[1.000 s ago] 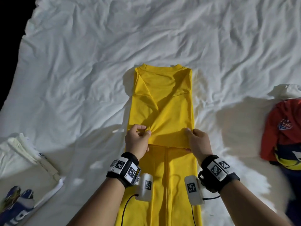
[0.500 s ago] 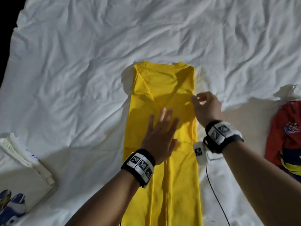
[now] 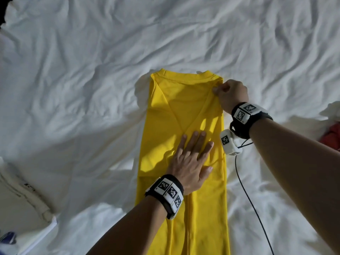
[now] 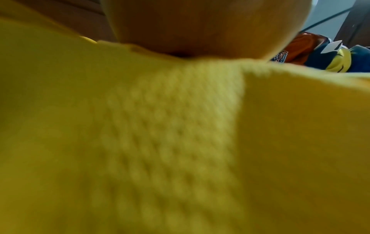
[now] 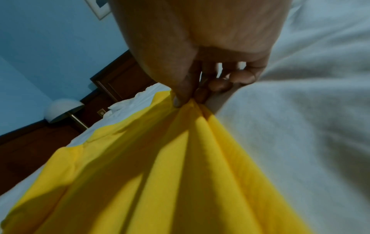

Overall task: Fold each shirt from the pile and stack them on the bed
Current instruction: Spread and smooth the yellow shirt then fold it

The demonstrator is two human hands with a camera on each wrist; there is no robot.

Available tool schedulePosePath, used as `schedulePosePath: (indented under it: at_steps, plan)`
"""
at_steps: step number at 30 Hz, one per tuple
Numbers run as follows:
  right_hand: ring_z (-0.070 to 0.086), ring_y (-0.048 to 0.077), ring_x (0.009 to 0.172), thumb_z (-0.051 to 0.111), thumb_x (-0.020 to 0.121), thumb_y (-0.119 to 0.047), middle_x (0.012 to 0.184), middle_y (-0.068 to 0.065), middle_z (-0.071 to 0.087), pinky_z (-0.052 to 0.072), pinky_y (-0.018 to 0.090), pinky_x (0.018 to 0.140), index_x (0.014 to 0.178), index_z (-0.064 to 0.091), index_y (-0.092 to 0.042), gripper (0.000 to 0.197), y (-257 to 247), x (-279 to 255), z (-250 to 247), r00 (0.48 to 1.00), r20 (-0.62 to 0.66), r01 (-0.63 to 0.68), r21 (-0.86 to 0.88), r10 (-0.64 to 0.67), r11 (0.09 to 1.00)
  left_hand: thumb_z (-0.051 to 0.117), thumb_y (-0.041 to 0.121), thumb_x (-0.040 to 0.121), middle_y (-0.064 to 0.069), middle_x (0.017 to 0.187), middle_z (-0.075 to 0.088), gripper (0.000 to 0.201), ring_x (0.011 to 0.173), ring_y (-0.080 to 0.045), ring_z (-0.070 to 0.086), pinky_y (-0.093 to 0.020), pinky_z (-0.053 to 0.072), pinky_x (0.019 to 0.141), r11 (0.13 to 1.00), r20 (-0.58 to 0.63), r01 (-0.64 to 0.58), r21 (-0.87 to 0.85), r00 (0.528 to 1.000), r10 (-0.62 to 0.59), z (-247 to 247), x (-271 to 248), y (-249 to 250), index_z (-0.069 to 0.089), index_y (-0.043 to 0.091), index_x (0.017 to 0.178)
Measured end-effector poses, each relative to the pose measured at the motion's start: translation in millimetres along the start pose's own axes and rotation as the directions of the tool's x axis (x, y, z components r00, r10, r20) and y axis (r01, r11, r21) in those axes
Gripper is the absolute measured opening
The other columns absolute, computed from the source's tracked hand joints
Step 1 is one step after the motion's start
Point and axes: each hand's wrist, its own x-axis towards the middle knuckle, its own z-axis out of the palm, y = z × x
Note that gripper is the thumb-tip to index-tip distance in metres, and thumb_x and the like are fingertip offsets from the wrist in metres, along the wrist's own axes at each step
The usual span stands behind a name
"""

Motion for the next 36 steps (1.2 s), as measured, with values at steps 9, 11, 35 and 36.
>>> schedulePosePath:
  at_steps: [9,11,35,36]
  plan:
    - [0.024,0.039,0.151,0.043,0.095,-0.022,0.162,0.021,0.031,0.023,0.048,0.120,0.152,0.039,-0.003,0.060,42.4,-137.2,14.4,0.913,-0.032,0.390,-0.223,-0.407,0.893,0.031,0.039,0.107,-0.019,0.170,-0.006,0.069,0.157,-0.038,-0.008,-0.065,0.007,0.123,0.969,-0.158,0.210,-0.130,0.960,-0.229,-23.7,-31.0,-0.7,0.011,0.003,0.163]
    - [-0.001,0.031,0.157,0.032,0.104,-0.038,0.170,0.013,0.008,0.009,0.050,0.126,0.161,0.021,-0.009,0.065,68.1,-181.0,31.9,0.882,0.198,0.472,-0.349,-0.429,0.810,0.026,0.043,0.109,-0.017,0.171,-0.005,0.069,0.158,-0.036,-0.006,-0.065,0.009,0.123,0.959,-0.107,0.264,-0.098,0.956,-0.274,-12.8,-39.7,-9.0,0.008,0.004,0.163]
    - [-0.023,0.025,0.154,0.015,0.106,-0.058,0.166,0.008,-0.026,-0.011,0.048,0.126,0.160,-0.017,-0.013,0.077,124.2,-264.1,29.2,0.906,0.371,0.389,-0.541,-0.203,0.746,0.006,0.062,0.104,-0.012,0.166,-0.029,0.079,0.155,-0.028,-0.025,-0.057,-0.010,0.125,0.902,-0.013,0.424,-0.077,0.904,-0.426,2.3,-118.2,-24.2,-0.019,0.013,0.160]
    - [-0.021,0.026,0.154,0.024,0.107,-0.052,0.167,0.010,-0.023,-0.008,0.048,0.126,0.161,-0.012,-0.013,0.076,127.4,-280.6,25.8,0.890,0.388,0.428,-0.529,-0.240,0.732,0.011,0.060,0.105,-0.012,0.167,-0.028,0.078,0.155,-0.029,-0.022,-0.058,-0.010,0.125,0.914,-0.029,0.396,-0.095,0.916,-0.400,2.6,-132.8,-16.6,-0.016,0.015,0.162]
